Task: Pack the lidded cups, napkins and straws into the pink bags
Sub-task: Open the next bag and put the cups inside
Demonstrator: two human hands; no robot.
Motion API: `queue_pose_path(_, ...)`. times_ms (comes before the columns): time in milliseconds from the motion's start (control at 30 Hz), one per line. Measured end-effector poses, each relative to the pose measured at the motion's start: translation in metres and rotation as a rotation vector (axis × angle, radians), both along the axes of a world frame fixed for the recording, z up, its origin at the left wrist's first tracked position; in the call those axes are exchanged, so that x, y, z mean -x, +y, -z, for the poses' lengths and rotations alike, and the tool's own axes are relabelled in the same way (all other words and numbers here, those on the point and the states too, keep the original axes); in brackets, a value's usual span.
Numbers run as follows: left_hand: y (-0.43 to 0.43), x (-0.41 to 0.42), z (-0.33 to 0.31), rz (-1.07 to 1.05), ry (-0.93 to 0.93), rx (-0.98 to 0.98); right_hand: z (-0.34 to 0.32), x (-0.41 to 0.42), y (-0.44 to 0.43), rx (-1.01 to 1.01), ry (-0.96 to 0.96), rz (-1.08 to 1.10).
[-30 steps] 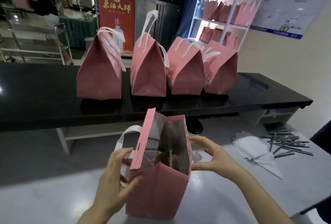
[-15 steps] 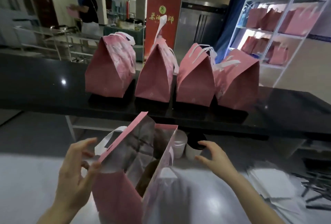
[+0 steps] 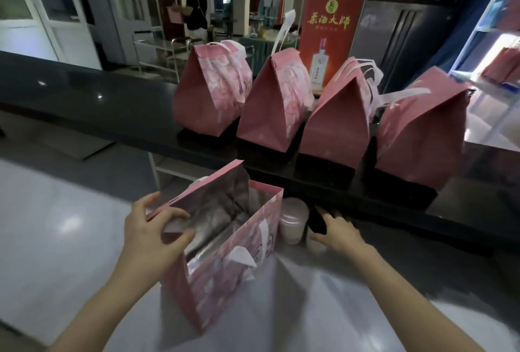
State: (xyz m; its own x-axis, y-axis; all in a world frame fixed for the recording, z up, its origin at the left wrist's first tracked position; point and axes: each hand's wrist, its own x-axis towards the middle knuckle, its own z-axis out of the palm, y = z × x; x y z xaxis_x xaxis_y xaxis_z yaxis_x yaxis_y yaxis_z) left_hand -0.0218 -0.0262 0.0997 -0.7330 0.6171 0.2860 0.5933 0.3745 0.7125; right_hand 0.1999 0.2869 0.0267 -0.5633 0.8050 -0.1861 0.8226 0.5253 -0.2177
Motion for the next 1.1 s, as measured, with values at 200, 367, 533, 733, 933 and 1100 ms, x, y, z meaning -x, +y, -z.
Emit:
queue_pose_path(200, -0.006, -0.001, 0.003, -0.006, -0.024, 0.047, 0.001, -0.019, -0.012, -0.050, 0.090, 0.005)
queue_pose_path(367, -0.008, 0.002, -0.001, 0.076, 0.015, 0.011, -0.006, -0.052, -0.046, -0.091, 0.175, -0.033)
queue_pose_path(533, -0.014, 0.010, -0.008, 0.139, 0.015, -0.025, -0.059, -0.073, -0.083, -0.123, 0.370, -0.113)
queue_pose_path(733, -0.020, 0.020, -0.011, 0.243, 0.122, -0.031, -0.153, -0.053, -0.128, -0.292, 0.564, -0.332)
queue_pose_path(933, -0.027, 0.028, -0.005, 0.302, 0.190, -0.003, -0.197, -0.028, -0.161, -0.335, 0.671, -0.472)
queue_pose_path(1100, -0.037, 0.024, 0.005, 0.393, 0.266, -0.026, -0.174, 0.010, -0.186, -0.180, 0.614, -0.564)
